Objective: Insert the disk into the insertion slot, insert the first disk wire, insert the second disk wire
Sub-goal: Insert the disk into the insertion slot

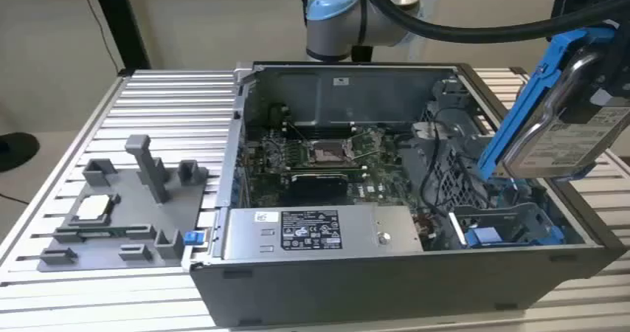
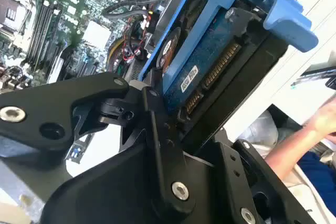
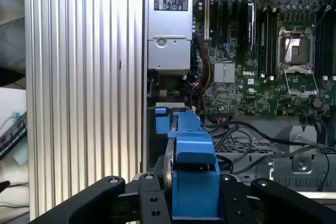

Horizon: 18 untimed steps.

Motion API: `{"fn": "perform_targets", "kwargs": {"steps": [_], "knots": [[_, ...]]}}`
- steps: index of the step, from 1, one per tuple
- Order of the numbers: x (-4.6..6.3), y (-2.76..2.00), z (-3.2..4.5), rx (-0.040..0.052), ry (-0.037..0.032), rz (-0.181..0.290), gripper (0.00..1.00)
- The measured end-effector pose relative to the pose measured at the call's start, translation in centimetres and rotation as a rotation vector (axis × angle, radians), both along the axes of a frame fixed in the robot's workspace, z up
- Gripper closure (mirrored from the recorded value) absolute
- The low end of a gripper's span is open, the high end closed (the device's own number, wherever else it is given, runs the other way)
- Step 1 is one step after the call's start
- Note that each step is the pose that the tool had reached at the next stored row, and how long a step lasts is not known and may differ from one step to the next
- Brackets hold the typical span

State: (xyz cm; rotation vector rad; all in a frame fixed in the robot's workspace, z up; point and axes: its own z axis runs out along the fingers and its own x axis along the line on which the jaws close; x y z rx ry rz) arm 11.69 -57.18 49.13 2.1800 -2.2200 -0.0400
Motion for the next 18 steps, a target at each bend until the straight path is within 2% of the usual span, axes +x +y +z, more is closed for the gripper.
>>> {"fn": "perform_targets", "kwargs": {"steps": [6,13,18], "knots": [[0.00,-0.01,0.02,-0.0003,0.0000,0.000,1.00],[0.00,-0.50,-0.06,0.0000,0.0000,0.000,1.00],[0.03,-0.53,-0.40,-0.0001,0.0000,0.000,1.00]]}}
